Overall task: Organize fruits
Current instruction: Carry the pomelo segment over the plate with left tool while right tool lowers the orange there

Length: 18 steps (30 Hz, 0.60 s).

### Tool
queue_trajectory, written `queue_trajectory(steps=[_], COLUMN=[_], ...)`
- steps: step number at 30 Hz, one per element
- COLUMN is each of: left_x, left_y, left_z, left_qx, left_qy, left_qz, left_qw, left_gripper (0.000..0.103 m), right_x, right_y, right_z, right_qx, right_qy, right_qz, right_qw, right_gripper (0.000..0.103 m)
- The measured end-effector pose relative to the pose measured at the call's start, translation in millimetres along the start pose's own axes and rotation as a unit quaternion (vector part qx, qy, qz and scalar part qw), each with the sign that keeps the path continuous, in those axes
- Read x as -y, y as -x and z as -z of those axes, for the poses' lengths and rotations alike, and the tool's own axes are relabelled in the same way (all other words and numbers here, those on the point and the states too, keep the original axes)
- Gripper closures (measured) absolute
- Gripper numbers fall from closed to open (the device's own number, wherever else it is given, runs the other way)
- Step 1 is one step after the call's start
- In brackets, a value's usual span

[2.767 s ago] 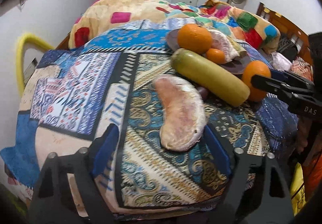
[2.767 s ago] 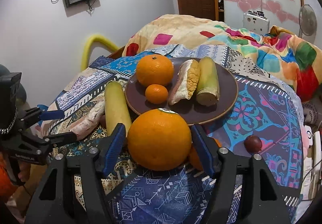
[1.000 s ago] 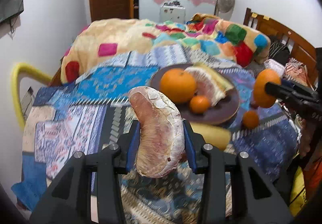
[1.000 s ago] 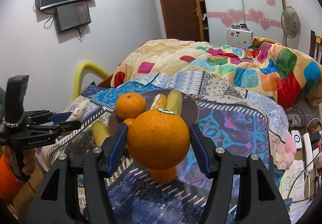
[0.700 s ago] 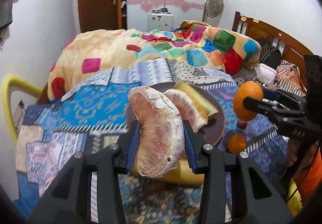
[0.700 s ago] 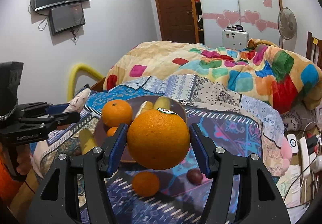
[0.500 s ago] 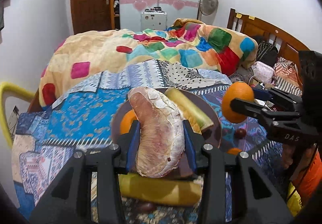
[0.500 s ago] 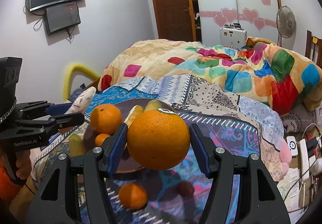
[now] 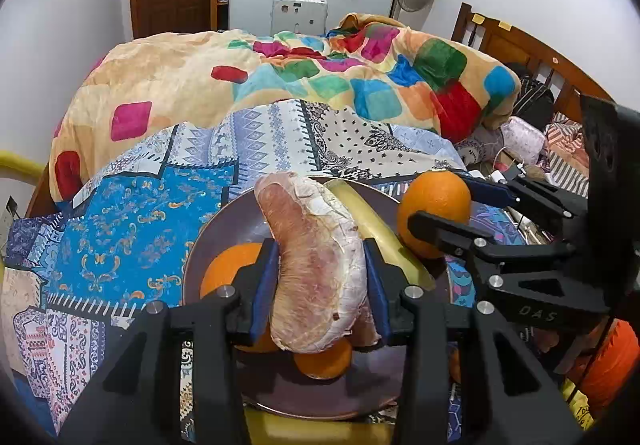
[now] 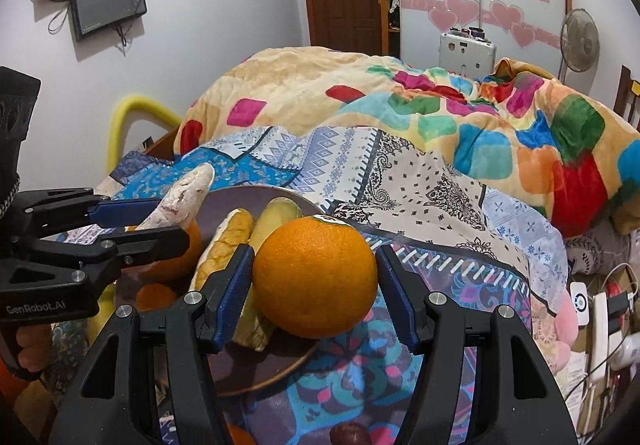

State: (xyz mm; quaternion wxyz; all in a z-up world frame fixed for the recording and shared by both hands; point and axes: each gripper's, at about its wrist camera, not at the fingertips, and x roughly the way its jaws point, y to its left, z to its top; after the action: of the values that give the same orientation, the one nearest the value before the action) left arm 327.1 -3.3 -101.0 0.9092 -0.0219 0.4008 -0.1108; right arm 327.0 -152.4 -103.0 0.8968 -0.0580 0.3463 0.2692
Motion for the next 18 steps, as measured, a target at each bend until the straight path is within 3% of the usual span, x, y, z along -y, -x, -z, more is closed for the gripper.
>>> queue_trajectory(steps=[5,18], left_x=[1.3,-0.6], left_y=[-1.4,-0.1], left_z=[0.3,-0.8], left_qx=[0.001,0.003], left_qy=[-0.006,-0.003], left_qz=[-0.004,-0.002], left_qw=[1.0,1.0], left_gripper=[0.061,0.06], right_x=[-3.8,-12.1], right_y=[-6.4,-1.5], right_z=[1.0,2.9], right_qx=[-0.013,-0.019], right_qy=[-0.008,0.014], right_qz=[-0.023,-0.023], right_qw=[1.0,0.999], right_gripper=[0.044,0.041])
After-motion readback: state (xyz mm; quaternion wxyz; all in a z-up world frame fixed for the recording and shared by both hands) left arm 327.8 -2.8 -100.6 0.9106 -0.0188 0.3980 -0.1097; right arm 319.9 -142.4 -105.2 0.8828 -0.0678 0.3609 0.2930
